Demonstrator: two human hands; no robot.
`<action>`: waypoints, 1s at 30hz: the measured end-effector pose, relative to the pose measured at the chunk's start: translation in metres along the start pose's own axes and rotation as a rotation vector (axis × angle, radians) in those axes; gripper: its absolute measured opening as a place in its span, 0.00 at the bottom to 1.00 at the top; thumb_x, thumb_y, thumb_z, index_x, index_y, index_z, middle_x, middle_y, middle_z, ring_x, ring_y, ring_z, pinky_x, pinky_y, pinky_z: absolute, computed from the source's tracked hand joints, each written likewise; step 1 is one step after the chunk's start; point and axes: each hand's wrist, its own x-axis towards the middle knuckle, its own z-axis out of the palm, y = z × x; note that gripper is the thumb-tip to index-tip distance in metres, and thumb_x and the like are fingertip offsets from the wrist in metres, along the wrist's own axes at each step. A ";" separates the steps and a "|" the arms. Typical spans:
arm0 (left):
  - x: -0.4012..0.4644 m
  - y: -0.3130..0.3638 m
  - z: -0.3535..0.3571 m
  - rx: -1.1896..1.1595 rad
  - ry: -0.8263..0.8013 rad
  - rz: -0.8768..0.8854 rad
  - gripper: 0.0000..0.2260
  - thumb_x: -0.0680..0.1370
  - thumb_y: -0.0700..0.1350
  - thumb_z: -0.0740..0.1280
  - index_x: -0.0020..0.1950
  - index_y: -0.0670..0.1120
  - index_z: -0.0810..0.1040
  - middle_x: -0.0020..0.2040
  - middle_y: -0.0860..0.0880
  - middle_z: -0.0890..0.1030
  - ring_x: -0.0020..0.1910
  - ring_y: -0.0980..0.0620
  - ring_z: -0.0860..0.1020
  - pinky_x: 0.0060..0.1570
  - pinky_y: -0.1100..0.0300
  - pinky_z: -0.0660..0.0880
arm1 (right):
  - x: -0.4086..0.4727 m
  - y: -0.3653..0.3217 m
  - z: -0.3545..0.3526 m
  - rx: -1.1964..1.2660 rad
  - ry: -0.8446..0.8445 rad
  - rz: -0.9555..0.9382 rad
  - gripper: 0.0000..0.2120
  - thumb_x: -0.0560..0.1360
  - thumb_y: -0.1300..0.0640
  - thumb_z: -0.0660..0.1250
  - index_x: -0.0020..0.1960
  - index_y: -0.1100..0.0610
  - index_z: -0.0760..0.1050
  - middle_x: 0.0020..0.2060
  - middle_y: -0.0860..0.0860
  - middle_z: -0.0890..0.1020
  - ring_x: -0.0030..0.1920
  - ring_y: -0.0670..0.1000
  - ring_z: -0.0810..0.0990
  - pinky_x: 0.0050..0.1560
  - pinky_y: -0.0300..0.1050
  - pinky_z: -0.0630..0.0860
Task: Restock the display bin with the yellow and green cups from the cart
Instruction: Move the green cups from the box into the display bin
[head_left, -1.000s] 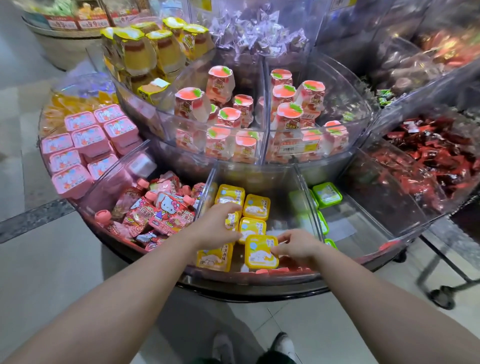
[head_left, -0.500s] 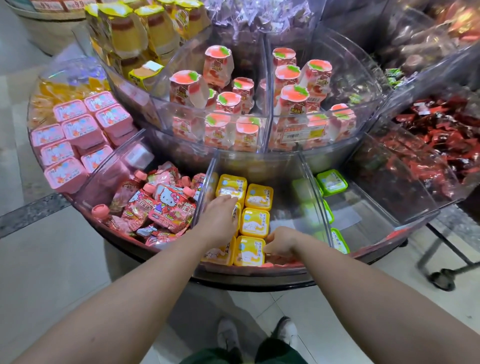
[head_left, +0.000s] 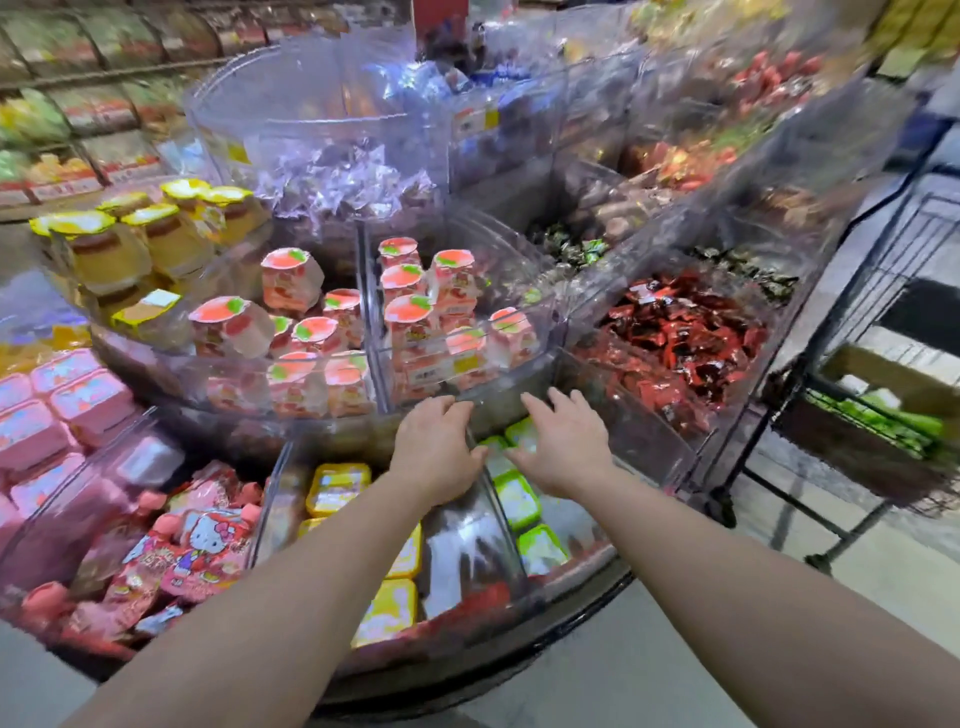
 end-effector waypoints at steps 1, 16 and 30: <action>0.008 0.021 0.003 0.019 0.001 0.022 0.29 0.74 0.57 0.67 0.72 0.48 0.67 0.71 0.45 0.68 0.70 0.45 0.65 0.71 0.54 0.61 | 0.000 0.022 -0.007 0.000 0.003 0.016 0.36 0.73 0.37 0.63 0.77 0.46 0.54 0.77 0.55 0.56 0.77 0.59 0.51 0.76 0.56 0.53; 0.095 0.423 0.082 0.010 0.024 0.393 0.28 0.72 0.59 0.66 0.69 0.50 0.68 0.68 0.44 0.70 0.68 0.43 0.67 0.68 0.51 0.64 | -0.055 0.396 -0.132 0.043 0.203 0.353 0.36 0.70 0.34 0.64 0.73 0.46 0.61 0.70 0.55 0.68 0.71 0.59 0.65 0.68 0.58 0.66; 0.224 0.629 0.178 -0.013 -0.133 0.590 0.27 0.74 0.55 0.65 0.72 0.52 0.63 0.70 0.45 0.66 0.71 0.44 0.62 0.71 0.50 0.59 | -0.020 0.625 -0.162 0.155 0.256 0.641 0.40 0.71 0.37 0.66 0.77 0.45 0.52 0.74 0.53 0.64 0.73 0.57 0.62 0.69 0.54 0.66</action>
